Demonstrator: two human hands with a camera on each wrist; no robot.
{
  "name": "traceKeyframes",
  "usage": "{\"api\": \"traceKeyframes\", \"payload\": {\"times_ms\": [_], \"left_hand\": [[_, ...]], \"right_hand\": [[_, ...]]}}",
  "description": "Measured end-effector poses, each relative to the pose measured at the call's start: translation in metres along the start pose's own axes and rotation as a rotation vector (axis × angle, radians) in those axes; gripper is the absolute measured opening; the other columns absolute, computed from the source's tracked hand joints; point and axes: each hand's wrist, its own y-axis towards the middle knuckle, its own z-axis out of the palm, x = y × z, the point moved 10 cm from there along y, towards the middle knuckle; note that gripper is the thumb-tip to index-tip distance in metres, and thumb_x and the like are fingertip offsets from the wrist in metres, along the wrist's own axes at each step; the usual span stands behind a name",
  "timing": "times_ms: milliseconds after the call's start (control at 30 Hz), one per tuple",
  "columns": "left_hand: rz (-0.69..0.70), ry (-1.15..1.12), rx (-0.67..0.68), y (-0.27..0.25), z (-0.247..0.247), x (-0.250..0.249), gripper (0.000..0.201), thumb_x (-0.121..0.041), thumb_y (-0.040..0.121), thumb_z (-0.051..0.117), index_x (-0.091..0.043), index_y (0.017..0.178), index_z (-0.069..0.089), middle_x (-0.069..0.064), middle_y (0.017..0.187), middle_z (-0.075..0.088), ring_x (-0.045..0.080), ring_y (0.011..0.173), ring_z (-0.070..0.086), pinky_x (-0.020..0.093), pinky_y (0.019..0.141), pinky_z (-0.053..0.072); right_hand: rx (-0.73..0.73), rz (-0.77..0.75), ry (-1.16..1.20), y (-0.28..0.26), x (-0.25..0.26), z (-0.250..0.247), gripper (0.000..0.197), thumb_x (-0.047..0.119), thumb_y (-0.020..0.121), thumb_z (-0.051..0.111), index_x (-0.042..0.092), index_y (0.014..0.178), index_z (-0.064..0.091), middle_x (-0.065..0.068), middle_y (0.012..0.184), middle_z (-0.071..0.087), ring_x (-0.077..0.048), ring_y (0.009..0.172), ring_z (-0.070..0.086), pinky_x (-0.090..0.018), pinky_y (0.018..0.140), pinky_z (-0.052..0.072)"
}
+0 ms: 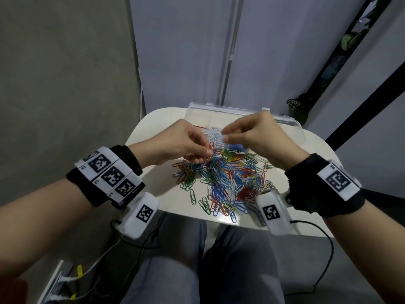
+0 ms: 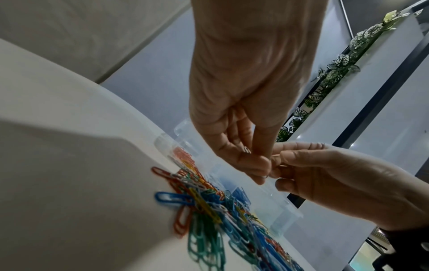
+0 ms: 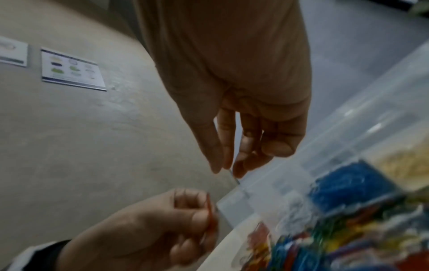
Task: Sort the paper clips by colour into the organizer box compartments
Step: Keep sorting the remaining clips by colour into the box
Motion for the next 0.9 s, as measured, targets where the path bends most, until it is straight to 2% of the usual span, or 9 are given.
{"api": "traceKeyframes", "payload": {"times_ms": [100,200,300,433,567,667,767,833,900], "left_hand": [[0.016,-0.025,-0.008,-0.001,0.001,-0.003,0.008,0.006,0.077,0.073,0.008,0.084,0.069,0.015,0.066,0.067,0.014,0.053,0.063,0.020,0.056,0.055],[0.004,-0.092,-0.012,-0.005,-0.002,-0.001,0.010,0.012,0.078,0.069,0.010,0.087,0.066,0.022,0.075,0.068,0.021,0.061,0.068,0.024,0.062,0.059],[-0.037,-0.124,-0.030,-0.008,-0.012,0.008,0.012,0.015,0.081,0.065,0.011,0.092,0.064,0.022,0.076,0.070,0.024,0.064,0.070,0.026,0.065,0.060],[-0.050,0.142,-0.036,-0.013,-0.022,0.015,0.016,0.006,0.081,0.070,0.001,0.097,0.068,0.018,0.083,0.073,0.022,0.063,0.068,0.025,0.056,0.058],[0.019,0.452,-0.114,-0.012,-0.038,0.008,0.019,-0.009,0.078,0.079,-0.010,0.097,0.074,0.002,0.088,0.074,0.014,0.062,0.067,0.017,0.047,0.048],[0.066,0.593,-0.182,-0.012,-0.054,0.003,0.018,-0.017,0.076,0.081,-0.016,0.092,0.074,-0.002,0.088,0.073,0.000,0.063,0.060,0.007,0.052,0.040],[0.089,0.729,-0.221,-0.012,-0.065,0.003,0.024,-0.021,0.075,0.082,-0.018,0.098,0.074,-0.006,0.088,0.070,-0.005,0.067,0.054,0.004,0.058,0.036],[0.071,0.793,-0.174,-0.011,-0.063,0.010,0.034,-0.025,0.075,0.082,-0.020,0.107,0.072,-0.008,0.093,0.067,-0.004,0.070,0.052,0.004,0.057,0.034],[0.039,0.855,-0.071,-0.008,-0.054,0.019,0.049,-0.029,0.073,0.083,-0.023,0.119,0.066,-0.007,0.102,0.063,0.001,0.077,0.051,0.010,0.062,0.036]], "right_hand": [[0.089,0.023,0.053,-0.004,0.001,0.027,0.013,0.004,0.072,0.081,0.003,0.085,0.076,-0.008,0.065,0.066,-0.004,0.049,0.051,-0.016,0.049,0.041],[0.055,0.050,0.099,0.000,-0.001,0.031,0.007,-0.006,0.073,0.076,-0.003,0.078,0.073,-0.015,0.060,0.062,-0.006,0.043,0.049,-0.018,0.046,0.040],[0.034,0.082,0.149,0.004,0.000,0.028,0.005,-0.007,0.075,0.074,-0.003,0.075,0.070,-0.016,0.062,0.063,-0.016,0.050,0.053,-0.026,0.048,0.042],[-0.033,0.027,0.165,0.013,0.022,0.016,0.002,-0.005,0.080,0.070,-0.005,0.079,0.068,-0.021,0.076,0.069,-0.015,0.056,0.056,-0.024,0.050,0.044],[-0.129,-0.056,0.072,0.037,0.043,0.010,0.002,-0.004,0.077,0.072,-0.005,0.079,0.070,-0.018,0.073,0.069,-0.012,0.053,0.052,-0.016,0.044,0.039],[-0.124,-0.026,0.020,0.051,0.039,0.014,0.008,-0.001,0.075,0.076,0.000,0.082,0.072,-0.012,0.073,0.068,-0.016,0.060,0.056,-0.021,0.052,0.043],[-0.116,-0.049,-0.033,0.052,0.038,0.014,0.013,0.004,0.075,0.079,0.003,0.087,0.073,-0.003,0.066,0.064,-0.009,0.057,0.057,-0.020,0.057,0.047],[-0.077,-0.095,-0.108,0.045,0.042,0.019,0.011,0.004,0.075,0.079,0.004,0.086,0.074,0.004,0.058,0.058,-0.005,0.051,0.052,-0.022,0.058,0.048],[0.017,-0.148,-0.232,0.035,0.046,0.031,0.009,0.004,0.075,0.078,0.007,0.084,0.076,0.010,0.054,0.055,0.003,0.043,0.047,-0.018,0.053,0.043]]}}
